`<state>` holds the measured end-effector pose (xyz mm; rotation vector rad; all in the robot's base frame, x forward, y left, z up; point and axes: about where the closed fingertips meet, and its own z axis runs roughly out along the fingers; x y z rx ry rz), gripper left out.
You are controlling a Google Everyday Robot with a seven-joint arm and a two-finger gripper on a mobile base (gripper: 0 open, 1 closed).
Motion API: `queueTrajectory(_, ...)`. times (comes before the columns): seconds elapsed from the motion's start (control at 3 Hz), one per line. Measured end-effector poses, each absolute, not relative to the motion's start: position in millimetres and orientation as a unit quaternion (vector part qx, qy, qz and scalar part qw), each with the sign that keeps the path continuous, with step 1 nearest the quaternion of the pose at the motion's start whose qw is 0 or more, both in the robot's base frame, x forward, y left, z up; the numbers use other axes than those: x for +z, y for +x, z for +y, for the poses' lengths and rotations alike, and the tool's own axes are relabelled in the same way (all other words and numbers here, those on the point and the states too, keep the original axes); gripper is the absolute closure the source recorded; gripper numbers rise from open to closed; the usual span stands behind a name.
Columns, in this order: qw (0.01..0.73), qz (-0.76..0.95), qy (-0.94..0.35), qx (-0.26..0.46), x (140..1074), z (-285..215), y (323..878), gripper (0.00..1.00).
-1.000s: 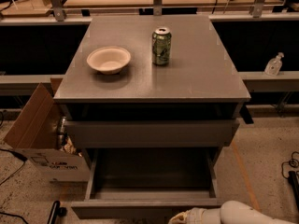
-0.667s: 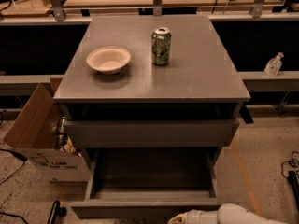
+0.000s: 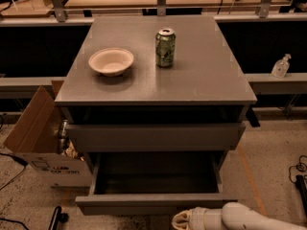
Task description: Close middle drawer
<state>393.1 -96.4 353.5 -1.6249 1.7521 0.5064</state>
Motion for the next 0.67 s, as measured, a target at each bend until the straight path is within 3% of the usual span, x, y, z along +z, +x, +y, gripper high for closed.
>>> queueTrajectory(0.67, 0.36, 0.671, -0.627, 0.166, 358.6, -101.0, 450.4, 1.0)
